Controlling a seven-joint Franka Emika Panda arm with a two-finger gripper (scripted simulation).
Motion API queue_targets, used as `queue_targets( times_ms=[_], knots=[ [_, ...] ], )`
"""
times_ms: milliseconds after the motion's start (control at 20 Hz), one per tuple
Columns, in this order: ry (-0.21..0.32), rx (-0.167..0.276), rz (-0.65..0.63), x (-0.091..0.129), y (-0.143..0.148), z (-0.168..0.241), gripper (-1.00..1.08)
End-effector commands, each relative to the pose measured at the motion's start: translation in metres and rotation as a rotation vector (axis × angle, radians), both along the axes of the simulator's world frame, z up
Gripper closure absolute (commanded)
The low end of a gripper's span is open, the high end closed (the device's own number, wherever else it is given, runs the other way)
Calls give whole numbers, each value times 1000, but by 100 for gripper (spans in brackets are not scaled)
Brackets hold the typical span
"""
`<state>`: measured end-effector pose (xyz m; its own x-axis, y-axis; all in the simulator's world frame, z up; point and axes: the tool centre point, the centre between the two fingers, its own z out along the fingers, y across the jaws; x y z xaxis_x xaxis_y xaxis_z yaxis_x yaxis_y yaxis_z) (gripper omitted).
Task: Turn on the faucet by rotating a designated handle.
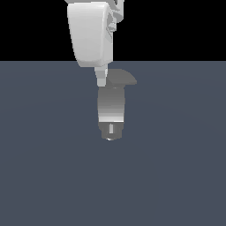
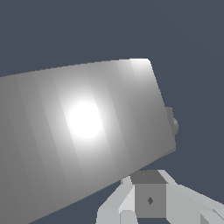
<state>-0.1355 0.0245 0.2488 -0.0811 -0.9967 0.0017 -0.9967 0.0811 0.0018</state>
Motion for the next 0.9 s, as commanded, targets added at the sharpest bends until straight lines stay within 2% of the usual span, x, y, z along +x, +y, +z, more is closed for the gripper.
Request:
queue_targets(
  times_ms=[0, 300, 350, 850],
  knots=[
    [-2, 2, -26, -1, -25, 0, 108],
    [-2, 2, -28, -5, -53, 0, 108],
    [-3, 1, -7, -3, -39, 0, 108],
    [-2, 1, -15, 22, -77, 0, 108]
  ],
)
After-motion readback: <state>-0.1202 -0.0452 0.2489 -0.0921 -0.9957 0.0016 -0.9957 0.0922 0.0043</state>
